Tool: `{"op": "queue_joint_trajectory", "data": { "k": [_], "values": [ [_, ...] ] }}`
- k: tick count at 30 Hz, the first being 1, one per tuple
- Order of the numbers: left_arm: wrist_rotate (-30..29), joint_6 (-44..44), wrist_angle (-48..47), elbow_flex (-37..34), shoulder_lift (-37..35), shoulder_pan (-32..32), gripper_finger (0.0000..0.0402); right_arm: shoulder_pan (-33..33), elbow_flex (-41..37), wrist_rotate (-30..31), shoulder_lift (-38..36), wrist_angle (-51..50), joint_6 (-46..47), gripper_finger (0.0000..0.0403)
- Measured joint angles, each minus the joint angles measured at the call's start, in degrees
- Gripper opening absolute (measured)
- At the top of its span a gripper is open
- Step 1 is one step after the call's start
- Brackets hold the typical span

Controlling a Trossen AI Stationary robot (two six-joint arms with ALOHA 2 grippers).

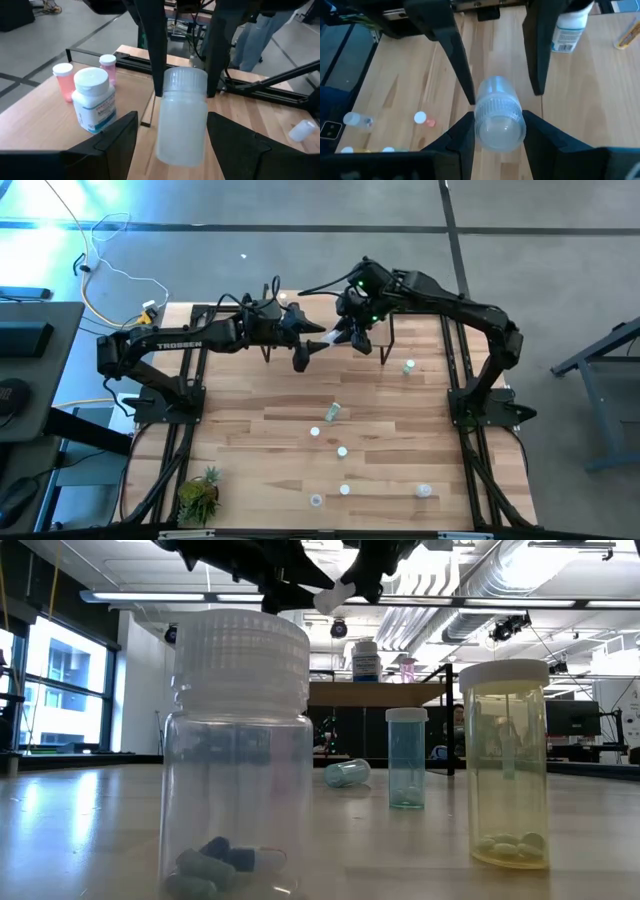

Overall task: Pick and place medicine bottles onto shelf by color
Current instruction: Put the top transparent pill bottle on the shelf

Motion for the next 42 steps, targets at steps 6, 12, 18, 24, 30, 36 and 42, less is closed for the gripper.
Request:
{"op": "queue_joint_trajectory", "data": {
  "k": [6,12,18,24,30,36,42],
  "values": [
    [0.9,-2.0,-0.2,0.0,0.0,-0.1,0.0229,0.6,0.0,0.0,0.0,1.6,1.4,0.0119],
    [1.5,-2.8,-0.5,0.0,0.0,-0.1,0.0209,0.6,0.0,0.0,0.0,2.7,2.4,0.0119],
    [3.1,-2.7,-0.9,0.0,0.0,-0.1,0.0153,0.6,0.0,0.0,0.0,2.9,3.1,0.0119],
    [3.3,-2.3,-0.9,0.0,0.0,-0.1,0.0129,0.6,0.0,0.0,0.0,2.8,2.3,0.0125],
    [3.1,-2.1,-0.9,0.0,0.0,-0.1,0.0131,0.6,0.0,0.8,0.0,3.1,1.0,0.0157],
    [0.7,-1.3,-0.9,0.0,0.0,0.1,0.0131,0.4,1.2,3.5,0.0,3.5,1.3,0.0205],
    [-1.6,-0.1,-0.8,0.0,0.0,0.5,0.0131,-0.9,5.7,7.9,-0.1,3.6,5.0,0.0224]
  ]
}}
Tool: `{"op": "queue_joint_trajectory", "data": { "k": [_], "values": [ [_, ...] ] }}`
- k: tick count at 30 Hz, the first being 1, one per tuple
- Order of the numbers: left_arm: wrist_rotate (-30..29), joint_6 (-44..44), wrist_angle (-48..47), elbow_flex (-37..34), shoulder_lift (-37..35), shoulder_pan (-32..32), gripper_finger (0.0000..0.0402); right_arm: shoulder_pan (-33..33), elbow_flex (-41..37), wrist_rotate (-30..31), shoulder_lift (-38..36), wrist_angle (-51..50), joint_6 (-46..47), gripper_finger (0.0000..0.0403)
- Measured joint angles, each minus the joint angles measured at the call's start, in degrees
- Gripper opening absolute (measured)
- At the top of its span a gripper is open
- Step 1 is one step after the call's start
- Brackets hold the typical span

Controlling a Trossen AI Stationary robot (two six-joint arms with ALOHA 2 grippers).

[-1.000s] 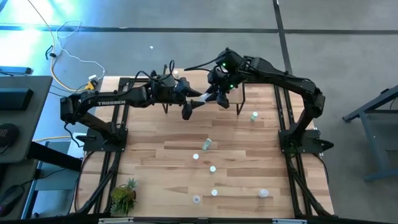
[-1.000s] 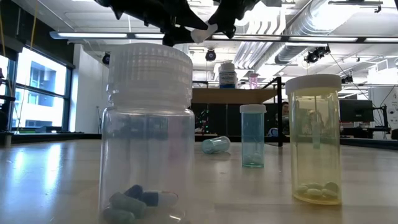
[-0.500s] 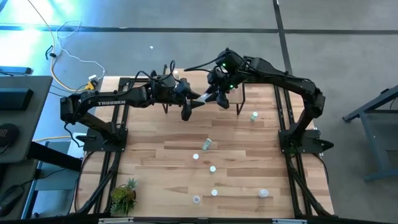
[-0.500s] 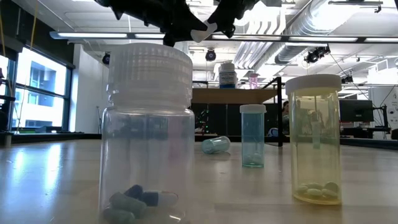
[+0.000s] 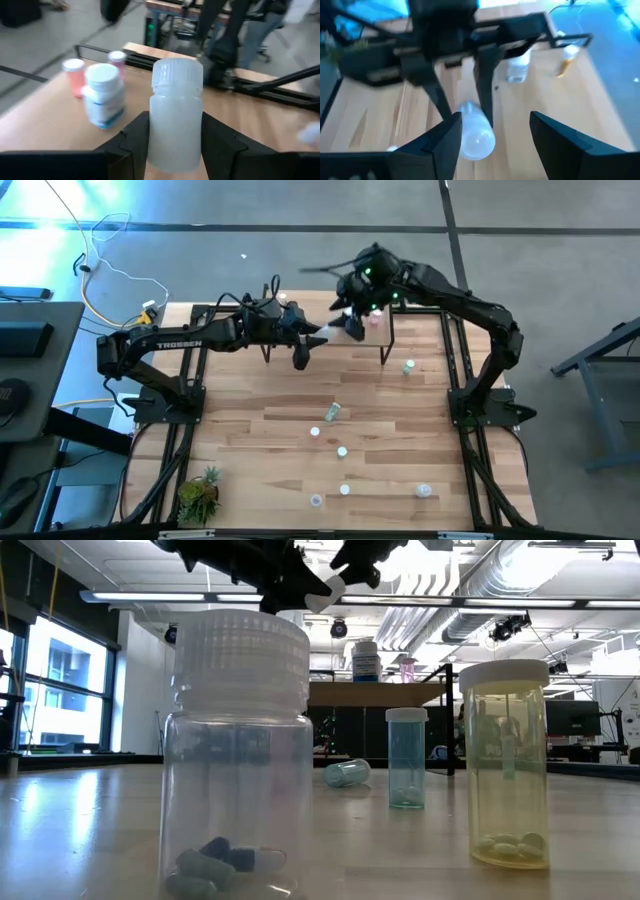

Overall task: Pick and place medicine bottles onto shelf by color
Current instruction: Put the top transparent pill bottle on the shelf

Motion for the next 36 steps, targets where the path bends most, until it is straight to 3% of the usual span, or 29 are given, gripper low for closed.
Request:
{"op": "queue_joint_trajectory", "data": {
  "k": [8,16,30,36],
  "values": [
    [-11.0,5.9,4.3,0.0,0.0,0.0,0.0131,-3.4,2.6,0.0,0.0,2.3,7.9,0.0225],
    [-18.8,12.3,9.2,0.0,0.0,-0.1,0.0131,-6.2,2.6,0.0,0.0,4.5,22.4,0.0225],
    [-20.1,13.2,11.1,0.0,0.0,-0.1,0.0131,-4.4,1.8,-0.2,0.0,8.8,25.5,0.0225],
    [-20.1,13.2,11.1,0.0,0.0,-0.2,0.0131,-3.7,1.8,2.6,2.2,8.4,25.1,0.0225]
  ]
}}
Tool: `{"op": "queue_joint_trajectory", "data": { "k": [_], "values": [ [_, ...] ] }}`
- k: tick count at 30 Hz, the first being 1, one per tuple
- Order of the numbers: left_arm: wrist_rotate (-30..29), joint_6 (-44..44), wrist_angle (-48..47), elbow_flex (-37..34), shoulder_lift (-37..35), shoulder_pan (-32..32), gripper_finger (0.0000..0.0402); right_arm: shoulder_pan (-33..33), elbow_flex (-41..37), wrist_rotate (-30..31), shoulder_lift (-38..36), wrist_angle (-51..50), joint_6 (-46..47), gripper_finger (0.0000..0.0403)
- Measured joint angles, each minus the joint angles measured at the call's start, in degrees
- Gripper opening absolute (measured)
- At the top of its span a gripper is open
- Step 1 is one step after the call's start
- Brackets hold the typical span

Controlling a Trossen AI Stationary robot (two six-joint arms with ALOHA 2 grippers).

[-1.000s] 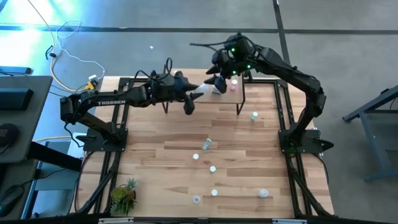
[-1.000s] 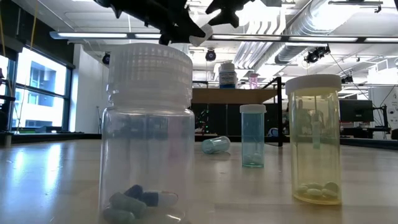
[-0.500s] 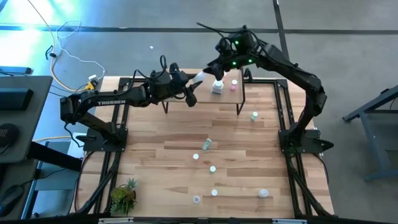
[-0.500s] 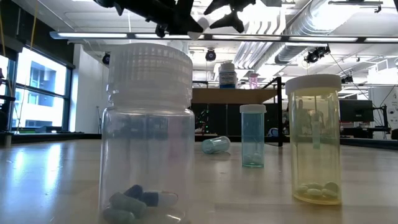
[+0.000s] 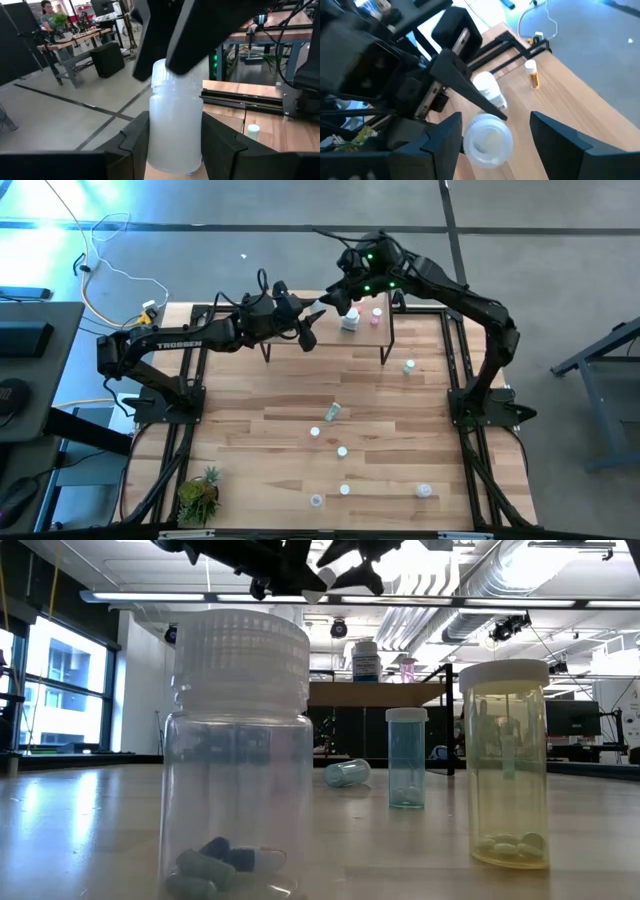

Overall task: Pick and place medicine bottles onto shelf by color
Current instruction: Put the top transparent pill bottle on the shelf

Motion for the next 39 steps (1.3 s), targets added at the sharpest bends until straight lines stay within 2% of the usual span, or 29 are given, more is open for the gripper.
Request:
{"op": "queue_joint_trajectory", "data": {
  "k": [11,27,35,39],
  "values": [
    [-1.9,0.2,-0.1,0.0,0.0,0.0,0.0131,0.0,0.0,-0.4,0.9,-1.9,0.6,0.0222],
    [-1.9,0.6,-0.2,0.0,0.0,0.0,0.0131,0.7,0.0,-0.6,1.6,-0.9,0.6,0.0133],
    [-1.8,0.6,-0.2,0.0,0.0,0.0,0.0131,0.7,0.0,-0.6,1.6,-0.9,0.2,0.0125],
    [-1.7,0.6,-0.5,0.0,0.0,0.0,0.0146,0.7,0.0,-0.5,1.6,-1.0,0.0,0.0124]
  ]
}}
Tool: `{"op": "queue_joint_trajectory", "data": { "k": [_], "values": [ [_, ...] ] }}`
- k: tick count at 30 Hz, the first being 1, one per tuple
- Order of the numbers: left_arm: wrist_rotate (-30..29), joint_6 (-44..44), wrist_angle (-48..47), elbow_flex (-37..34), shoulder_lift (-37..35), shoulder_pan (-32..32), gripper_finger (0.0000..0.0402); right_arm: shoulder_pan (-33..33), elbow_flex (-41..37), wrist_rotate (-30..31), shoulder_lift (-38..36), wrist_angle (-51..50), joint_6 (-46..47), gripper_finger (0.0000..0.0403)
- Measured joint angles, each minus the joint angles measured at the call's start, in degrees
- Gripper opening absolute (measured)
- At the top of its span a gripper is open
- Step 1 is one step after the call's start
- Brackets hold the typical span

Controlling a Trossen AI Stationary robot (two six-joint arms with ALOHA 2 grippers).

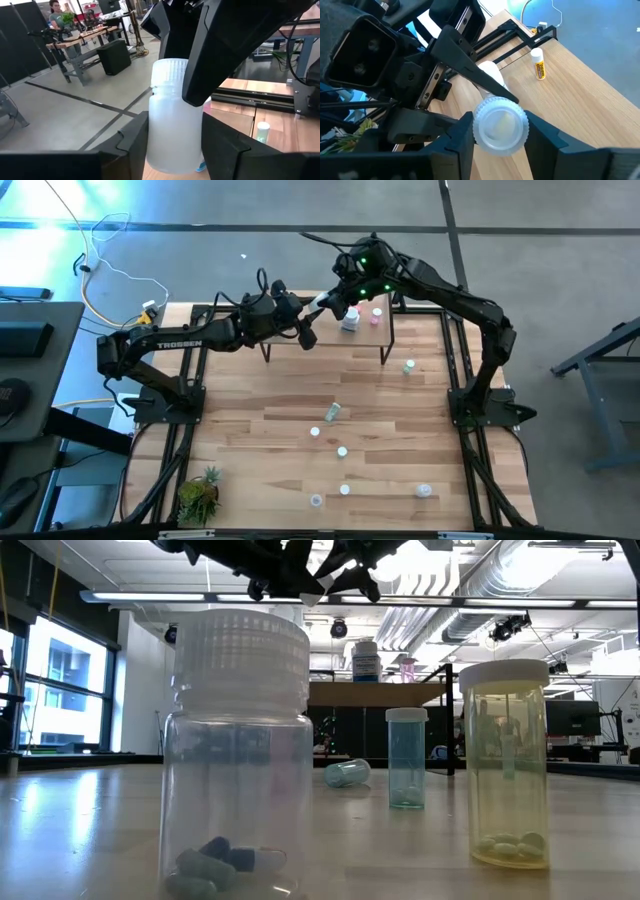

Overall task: Pick and place medicine bottles onto shelf by color
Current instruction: Put the top transparent pill bottle on the shelf

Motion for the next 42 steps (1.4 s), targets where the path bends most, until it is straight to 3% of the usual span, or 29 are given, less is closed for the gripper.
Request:
{"op": "queue_joint_trajectory", "data": {
  "k": [13,25,30,42],
  "values": [
    [-2.1,-4.6,-1.3,0.1,-0.6,0.0,0.0240,-1.3,-0.1,4.7,0.1,-2.4,-2.5,0.0122],
    [-4.6,-4.7,-6.1,0.2,-3.3,0.0,0.0243,-8.0,-0.1,11.0,0.1,-7.1,-9.1,0.0122],
    [-4.6,-5.6,-6.5,0.2,-3.5,-0.1,0.0243,-11.7,1.1,15.4,0.0,-13.7,-11.4,0.0122],
    [-4.2,-6.1,-8.6,0.2,-3.5,-0.1,0.0243,-16.8,0.0,16.0,0.4,-25.8,-12.5,0.0122]
  ]
}}
